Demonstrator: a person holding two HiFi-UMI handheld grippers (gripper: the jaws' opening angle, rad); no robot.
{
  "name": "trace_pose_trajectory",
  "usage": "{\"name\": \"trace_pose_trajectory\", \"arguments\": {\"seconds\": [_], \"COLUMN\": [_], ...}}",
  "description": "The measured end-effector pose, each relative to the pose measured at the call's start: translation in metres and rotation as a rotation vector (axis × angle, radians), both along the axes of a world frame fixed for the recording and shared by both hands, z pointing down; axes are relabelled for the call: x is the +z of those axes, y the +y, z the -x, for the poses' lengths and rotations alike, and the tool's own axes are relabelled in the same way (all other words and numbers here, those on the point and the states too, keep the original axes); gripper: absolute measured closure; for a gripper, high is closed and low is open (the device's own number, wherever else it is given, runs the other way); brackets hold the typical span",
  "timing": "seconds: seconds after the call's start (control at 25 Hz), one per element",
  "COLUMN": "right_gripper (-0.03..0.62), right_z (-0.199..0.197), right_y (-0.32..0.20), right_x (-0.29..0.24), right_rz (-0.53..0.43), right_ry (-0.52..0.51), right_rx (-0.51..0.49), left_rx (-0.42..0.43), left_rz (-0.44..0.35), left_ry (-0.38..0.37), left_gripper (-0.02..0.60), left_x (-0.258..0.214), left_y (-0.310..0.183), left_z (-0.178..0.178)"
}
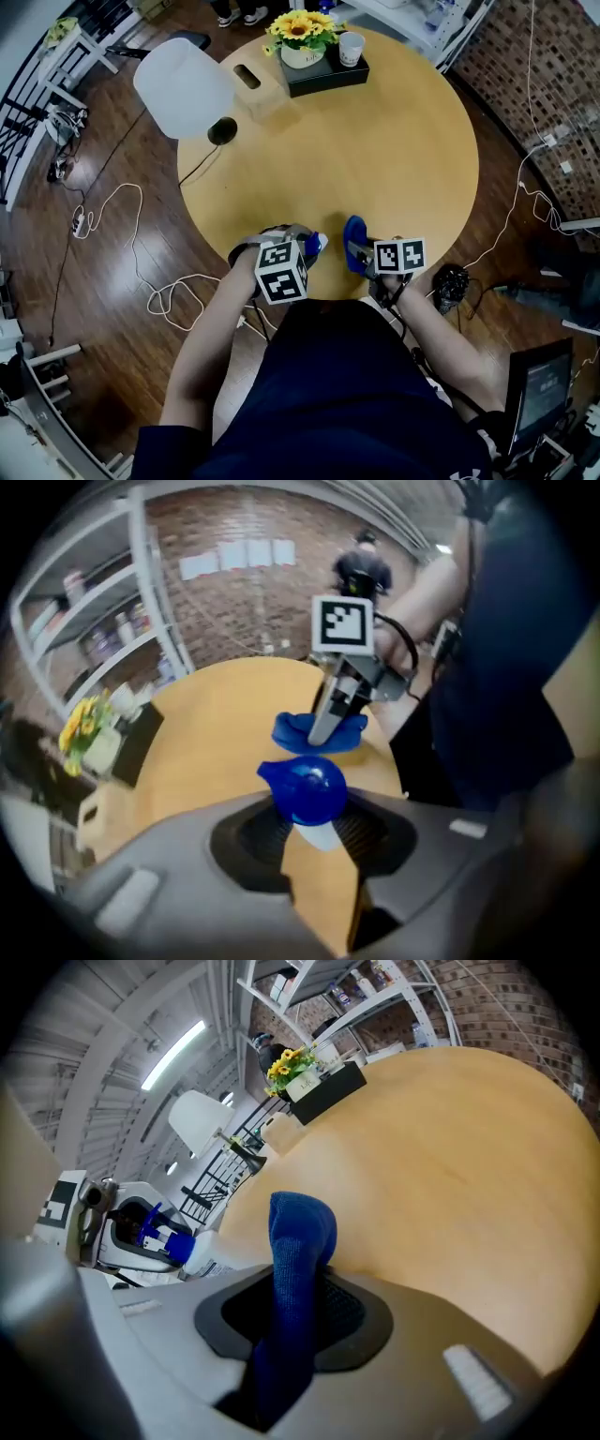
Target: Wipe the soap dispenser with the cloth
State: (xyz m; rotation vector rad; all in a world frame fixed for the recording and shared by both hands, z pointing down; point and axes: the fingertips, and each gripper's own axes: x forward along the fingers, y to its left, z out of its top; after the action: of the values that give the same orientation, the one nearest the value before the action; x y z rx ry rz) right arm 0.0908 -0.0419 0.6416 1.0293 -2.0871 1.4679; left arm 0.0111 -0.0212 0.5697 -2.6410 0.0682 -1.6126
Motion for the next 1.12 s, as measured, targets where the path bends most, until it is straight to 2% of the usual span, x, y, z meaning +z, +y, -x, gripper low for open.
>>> {"name": "trace_pose_trajectory", "arguments": {"seconds": [0.08,0.12,0.2,0.24,0.32,0.44,0.52,0.56,0.68,0.76,0.84,0.92,0.96,1.04,1.12], "right_gripper": [0.497,0.497,0.497,0.497,0.497,0.497,0.497,0.497,0.496,0.496,0.496,0.496,0.496,0.496,0.496], "right_z": [-0.006,-0.007,-0.011,-0.012,-0.015,-0.015,-0.015,-0.015,-0.013,-0.010,-0.008,-0.009,-0.009,-0.009,-0.008], "right_y": [0.003,0.004,0.007,0.009,0.012,0.013,0.012,0.012,0.009,0.007,0.006,0.006,0.007,0.006,0.004], "right_x": [0.000,0.001,0.002,0.003,0.005,0.006,0.006,0.006,0.005,0.003,0.000,-0.002,-0.002,-0.004,-0.007], "right_rz": [-0.001,-0.001,0.000,0.002,0.012,0.013,0.006,0.000,-0.010,-0.013,-0.019,-0.025,-0.028,-0.035,-0.050], "right_ry": [-0.005,-0.008,-0.016,-0.021,-0.030,-0.027,-0.011,-0.003,-0.001,-0.010,-0.011,-0.004,0.000,0.005,0.006], "right_rx": [0.022,0.028,0.040,0.048,0.062,0.065,0.058,0.056,0.064,0.072,0.073,0.071,0.070,0.069,0.071], "left_rx": [0.152,0.190,0.176,0.126,-0.038,-0.347,-0.558,-0.658,-0.910,-1.010,-1.050,-1.073,-1.092,-1.152,-1.232], "left_rz": [-0.060,-0.096,-0.159,-0.172,-0.153,-0.132,-0.123,-0.097,0.017,0.033,-0.024,-0.087,-0.092,-0.051,0.028], "left_ry": [-0.097,-0.132,-0.161,-0.148,-0.086,0.056,0.173,0.238,0.415,0.481,0.488,0.470,0.475,0.533,0.635], "left_gripper": [0.449,0.442,0.411,0.396,0.390,0.379,0.396,0.411,0.403,0.359,0.351,0.382,0.393,0.425,0.440], "left_x": [0.002,0.003,0.004,0.004,0.003,-0.004,-0.012,-0.014,-0.015,-0.015,-0.013,-0.007,-0.006,-0.013,-0.016], "left_y": [0.005,0.004,-0.005,-0.010,-0.016,-0.019,-0.016,-0.012,-0.009,-0.015,-0.026,-0.036,-0.040,-0.045,-0.046], "left_z": [-0.003,-0.003,-0.001,-0.001,0.003,0.014,0.021,0.023,0.018,0.012,0.007,0.008,0.009,0.014,0.029]}}
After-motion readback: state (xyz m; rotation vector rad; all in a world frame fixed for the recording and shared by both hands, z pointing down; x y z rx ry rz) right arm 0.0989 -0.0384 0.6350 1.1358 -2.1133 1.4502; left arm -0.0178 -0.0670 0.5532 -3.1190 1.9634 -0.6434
